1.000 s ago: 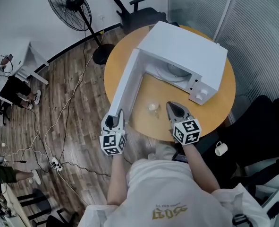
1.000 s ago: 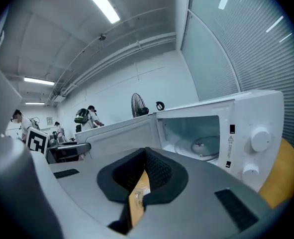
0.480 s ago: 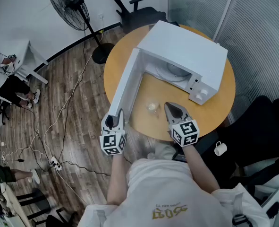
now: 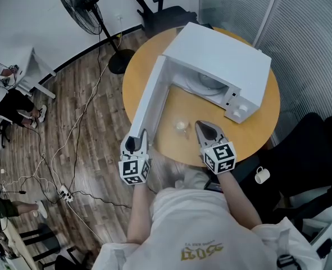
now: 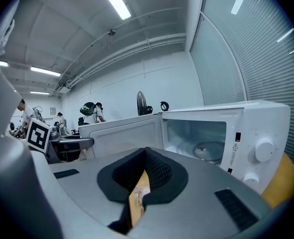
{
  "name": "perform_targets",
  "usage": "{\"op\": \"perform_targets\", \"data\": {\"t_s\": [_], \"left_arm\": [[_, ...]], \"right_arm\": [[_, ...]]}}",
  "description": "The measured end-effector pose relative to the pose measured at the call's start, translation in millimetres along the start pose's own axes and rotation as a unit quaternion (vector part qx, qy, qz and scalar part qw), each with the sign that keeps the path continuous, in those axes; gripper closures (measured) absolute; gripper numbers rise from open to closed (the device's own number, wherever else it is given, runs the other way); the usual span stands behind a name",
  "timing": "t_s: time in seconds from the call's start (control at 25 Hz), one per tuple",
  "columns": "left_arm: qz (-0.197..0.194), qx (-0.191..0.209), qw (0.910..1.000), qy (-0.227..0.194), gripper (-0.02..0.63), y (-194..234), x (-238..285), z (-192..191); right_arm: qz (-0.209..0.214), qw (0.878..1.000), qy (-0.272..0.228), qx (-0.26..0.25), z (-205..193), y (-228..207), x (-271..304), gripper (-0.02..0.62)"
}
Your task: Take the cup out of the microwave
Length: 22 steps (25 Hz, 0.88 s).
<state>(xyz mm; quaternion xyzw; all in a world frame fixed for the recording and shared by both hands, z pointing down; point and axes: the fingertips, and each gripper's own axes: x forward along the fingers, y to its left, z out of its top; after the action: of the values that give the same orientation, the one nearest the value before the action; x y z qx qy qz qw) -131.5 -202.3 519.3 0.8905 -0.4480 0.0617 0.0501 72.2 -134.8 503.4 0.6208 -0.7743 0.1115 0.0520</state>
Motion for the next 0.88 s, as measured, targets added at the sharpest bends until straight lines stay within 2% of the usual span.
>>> {"op": "perform_targets", "data": {"t_s": [0.56,0.76,0.88], "left_arm": [[-0.009,-0.006,0.9999,-0.004,0.428,0.5,-0.2,0.4],[-0.013,-0.009,0.9999,-0.005,0.428,1.0,0.5,-0.1],[-0.015,-0.010,0.9998,-0.007,0.428,1.6,0.1,1.1]], "right_arm": [[-0.009,1.000,0.008,0.007,-6.5,-4.8,1.2,0.584],[-0.014,0.999,-0.002,0.040,-6.6,-9.6,0.7,0.584],[-0.015,0.999,-0.002,0.043,-6.3,-11.0,1.4,0.584]]}}
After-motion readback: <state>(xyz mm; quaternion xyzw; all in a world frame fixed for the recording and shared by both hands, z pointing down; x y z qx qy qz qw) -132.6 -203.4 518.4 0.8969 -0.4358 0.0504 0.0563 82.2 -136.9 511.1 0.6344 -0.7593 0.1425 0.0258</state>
